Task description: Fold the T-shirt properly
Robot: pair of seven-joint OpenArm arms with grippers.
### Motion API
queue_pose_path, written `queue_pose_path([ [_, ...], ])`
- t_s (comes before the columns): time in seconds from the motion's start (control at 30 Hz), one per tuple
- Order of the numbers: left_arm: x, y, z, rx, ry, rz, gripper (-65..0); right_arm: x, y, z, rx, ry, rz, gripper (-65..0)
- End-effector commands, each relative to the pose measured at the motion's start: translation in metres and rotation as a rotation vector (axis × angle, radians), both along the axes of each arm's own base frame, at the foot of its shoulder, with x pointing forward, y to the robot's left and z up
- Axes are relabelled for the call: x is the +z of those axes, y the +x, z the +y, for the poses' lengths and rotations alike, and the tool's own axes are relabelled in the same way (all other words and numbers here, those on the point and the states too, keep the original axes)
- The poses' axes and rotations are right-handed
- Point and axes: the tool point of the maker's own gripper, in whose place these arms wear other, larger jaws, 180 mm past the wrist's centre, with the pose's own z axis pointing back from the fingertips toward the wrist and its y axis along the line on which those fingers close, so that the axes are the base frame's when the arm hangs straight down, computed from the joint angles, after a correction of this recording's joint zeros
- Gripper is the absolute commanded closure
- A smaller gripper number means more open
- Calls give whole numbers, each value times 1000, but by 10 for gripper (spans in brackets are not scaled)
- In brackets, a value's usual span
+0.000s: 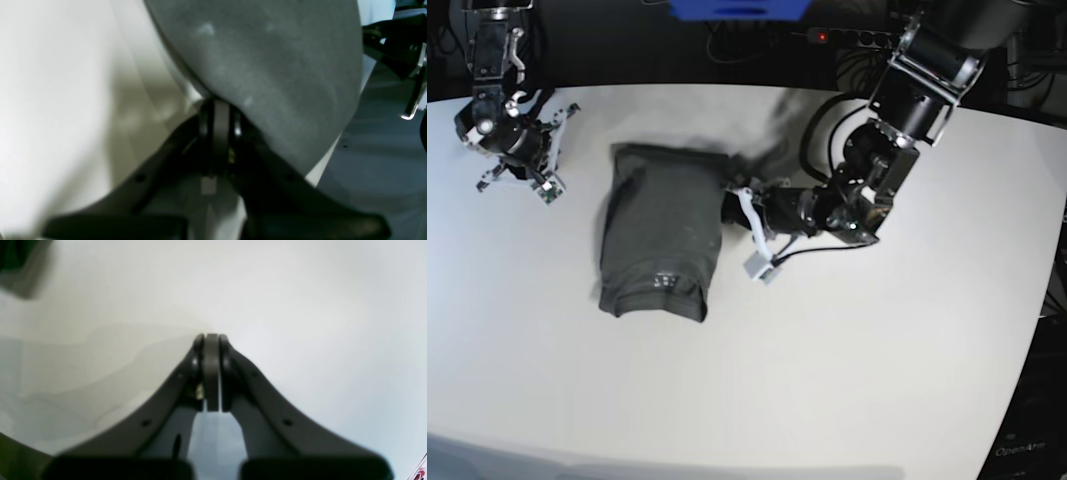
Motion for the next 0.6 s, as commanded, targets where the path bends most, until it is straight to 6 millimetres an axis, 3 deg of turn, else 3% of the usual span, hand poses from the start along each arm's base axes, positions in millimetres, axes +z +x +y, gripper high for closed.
queue_pose_path([
  [0.0, -2, -1, 3, -14, 28, 0, -17, -2, -9, -7, 3, -38, 40, -1],
  [0.3, 23, 0, -12, -37, -23, -70, -17, -3, -9, -7, 3, -36, 40, -1],
  [0.57, 24, 9, 20, 28, -27, -55, -17, 0, -8, -14, -14, -44, 32, -1],
])
